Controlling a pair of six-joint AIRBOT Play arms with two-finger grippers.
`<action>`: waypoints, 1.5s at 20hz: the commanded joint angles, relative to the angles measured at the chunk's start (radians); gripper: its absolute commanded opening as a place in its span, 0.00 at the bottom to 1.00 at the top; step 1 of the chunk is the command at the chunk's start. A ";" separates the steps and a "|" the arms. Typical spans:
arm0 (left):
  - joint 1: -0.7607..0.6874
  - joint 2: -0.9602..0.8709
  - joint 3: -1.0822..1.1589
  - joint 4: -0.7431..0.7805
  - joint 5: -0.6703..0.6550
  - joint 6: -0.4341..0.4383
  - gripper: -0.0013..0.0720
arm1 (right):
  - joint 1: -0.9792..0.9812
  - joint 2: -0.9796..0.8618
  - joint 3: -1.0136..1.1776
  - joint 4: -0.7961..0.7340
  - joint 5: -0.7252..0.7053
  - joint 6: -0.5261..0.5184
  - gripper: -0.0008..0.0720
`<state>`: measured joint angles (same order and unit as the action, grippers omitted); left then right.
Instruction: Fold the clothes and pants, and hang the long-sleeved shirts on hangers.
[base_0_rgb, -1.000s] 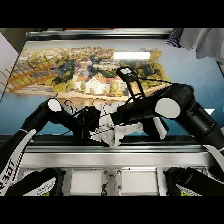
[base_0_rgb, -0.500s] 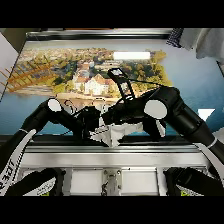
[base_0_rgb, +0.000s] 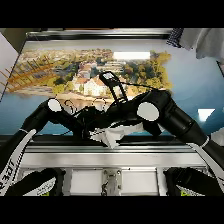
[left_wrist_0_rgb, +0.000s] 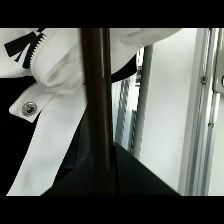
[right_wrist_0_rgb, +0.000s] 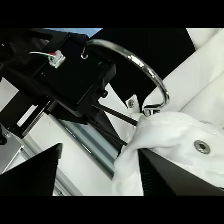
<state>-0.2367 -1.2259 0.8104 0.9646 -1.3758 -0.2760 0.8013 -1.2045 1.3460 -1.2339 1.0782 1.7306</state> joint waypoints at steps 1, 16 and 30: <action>0.000 -0.001 0.000 0.000 0.000 0.000 0.04 | -0.001 0.001 0.001 0.001 0.005 -0.004 0.79; 0.000 -0.001 0.000 0.002 -0.001 0.000 0.04 | -0.531 0.063 0.052 0.364 0.360 -0.554 0.86; 0.000 -0.001 0.000 0.002 -0.004 0.000 0.04 | -1.061 0.056 -0.339 0.749 0.527 -1.555 0.86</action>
<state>-0.2367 -1.2259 0.8104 0.9665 -1.3796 -0.2768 -0.1368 -1.1431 1.1336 -0.6212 1.5867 0.4545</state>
